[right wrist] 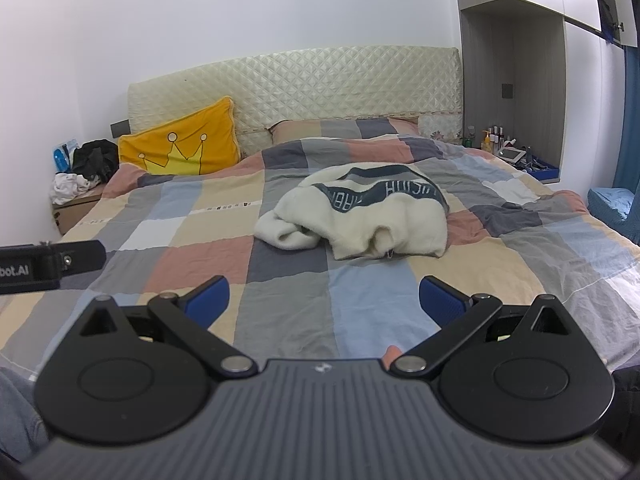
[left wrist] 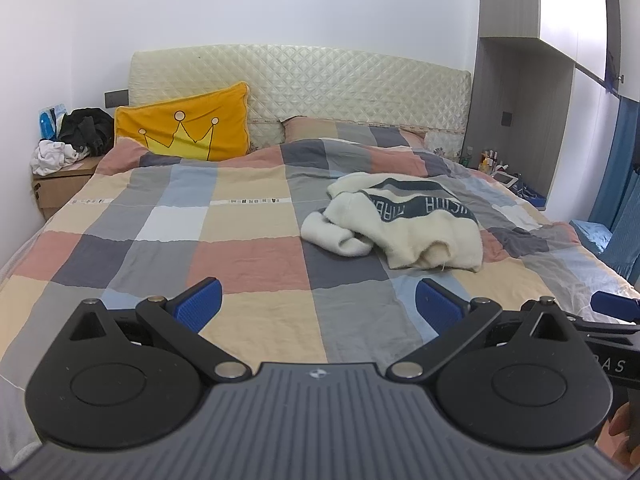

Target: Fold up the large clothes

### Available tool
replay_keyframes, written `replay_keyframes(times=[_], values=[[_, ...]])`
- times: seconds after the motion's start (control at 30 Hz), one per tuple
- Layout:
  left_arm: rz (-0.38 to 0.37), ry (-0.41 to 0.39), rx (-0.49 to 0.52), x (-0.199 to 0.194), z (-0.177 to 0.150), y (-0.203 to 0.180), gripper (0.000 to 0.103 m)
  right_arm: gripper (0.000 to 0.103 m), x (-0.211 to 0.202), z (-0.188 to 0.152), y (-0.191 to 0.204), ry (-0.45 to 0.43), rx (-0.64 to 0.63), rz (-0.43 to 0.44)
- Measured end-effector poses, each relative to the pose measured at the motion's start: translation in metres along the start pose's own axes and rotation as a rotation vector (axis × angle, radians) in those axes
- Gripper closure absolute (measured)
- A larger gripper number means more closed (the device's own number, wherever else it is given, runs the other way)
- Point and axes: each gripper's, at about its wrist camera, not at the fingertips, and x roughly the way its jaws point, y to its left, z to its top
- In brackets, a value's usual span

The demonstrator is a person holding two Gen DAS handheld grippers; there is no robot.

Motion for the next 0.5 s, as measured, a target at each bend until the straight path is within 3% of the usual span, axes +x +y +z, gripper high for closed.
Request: replay_keyframes(times=[0.5], values=[[-0.045, 0.016, 0.006, 0.008, -0.005, -0.009, 0.0, 0.0, 0.007, -0.002, -0.003, 0.011, 0.018, -0.024]])
